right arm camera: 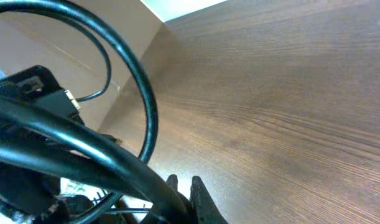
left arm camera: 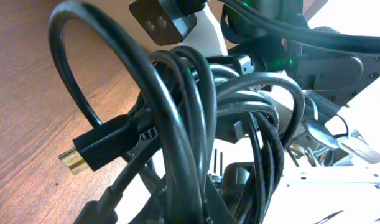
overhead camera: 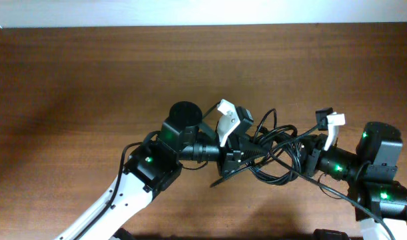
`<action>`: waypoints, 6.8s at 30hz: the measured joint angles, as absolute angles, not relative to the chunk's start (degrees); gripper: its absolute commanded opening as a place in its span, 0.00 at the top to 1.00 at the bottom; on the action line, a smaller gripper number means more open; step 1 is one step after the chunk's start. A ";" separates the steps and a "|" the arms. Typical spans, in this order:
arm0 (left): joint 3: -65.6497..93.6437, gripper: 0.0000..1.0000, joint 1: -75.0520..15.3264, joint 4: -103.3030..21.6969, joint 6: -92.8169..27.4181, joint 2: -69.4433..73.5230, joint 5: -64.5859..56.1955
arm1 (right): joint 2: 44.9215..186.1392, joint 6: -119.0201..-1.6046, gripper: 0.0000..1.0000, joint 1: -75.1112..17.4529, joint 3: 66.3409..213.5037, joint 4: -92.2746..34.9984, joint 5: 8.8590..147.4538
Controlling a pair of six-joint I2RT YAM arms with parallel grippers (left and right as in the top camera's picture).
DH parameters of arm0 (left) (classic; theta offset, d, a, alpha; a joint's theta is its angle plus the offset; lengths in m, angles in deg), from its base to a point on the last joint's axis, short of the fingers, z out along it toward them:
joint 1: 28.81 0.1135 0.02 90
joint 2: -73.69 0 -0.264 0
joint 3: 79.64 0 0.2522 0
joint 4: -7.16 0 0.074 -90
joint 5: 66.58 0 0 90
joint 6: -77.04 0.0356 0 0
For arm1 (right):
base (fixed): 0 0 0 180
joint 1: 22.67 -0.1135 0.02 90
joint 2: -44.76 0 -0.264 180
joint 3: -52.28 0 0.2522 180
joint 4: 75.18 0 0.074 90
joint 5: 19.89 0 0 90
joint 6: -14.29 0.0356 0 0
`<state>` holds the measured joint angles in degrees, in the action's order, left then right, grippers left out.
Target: Untangle cables
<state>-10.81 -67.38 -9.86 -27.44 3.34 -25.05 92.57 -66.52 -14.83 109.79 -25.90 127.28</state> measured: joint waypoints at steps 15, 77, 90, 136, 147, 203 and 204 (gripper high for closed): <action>-10.92 1.00 -67.25 -12.23 -28.40 4.39 -30.64 | 92.48 -65.01 0.73 -15.14 111.96 -26.22 111.46; -10.92 1.00 -70.42 1.59 -5.24 3.62 -16.74 | 90.32 -18.67 0.57 -13.74 119.52 -16.19 138.47; -10.92 1.00 -72.63 5.61 -7.16 2.84 -12.04 | 90.34 -18.96 0.73 -13.87 119.54 -15.73 136.77; -11.44 1.00 -72.56 -35.70 -18.13 12.04 -13.22 | 90.03 -37.21 0.96 -15.11 120.59 1.56 82.98; -11.18 1.00 -72.39 -44.97 -12.03 12.10 -19.80 | 90.01 -37.89 0.94 -15.62 120.59 -0.15 78.65; -11.14 1.00 -61.28 -19.15 -33.17 13.70 -23.98 | 90.67 -71.66 0.14 -14.76 120.59 -5.81 138.16; -11.14 1.00 -61.30 -18.69 -33.54 13.70 -24.04 | 90.67 -71.66 0.14 -14.76 120.59 -5.81 138.60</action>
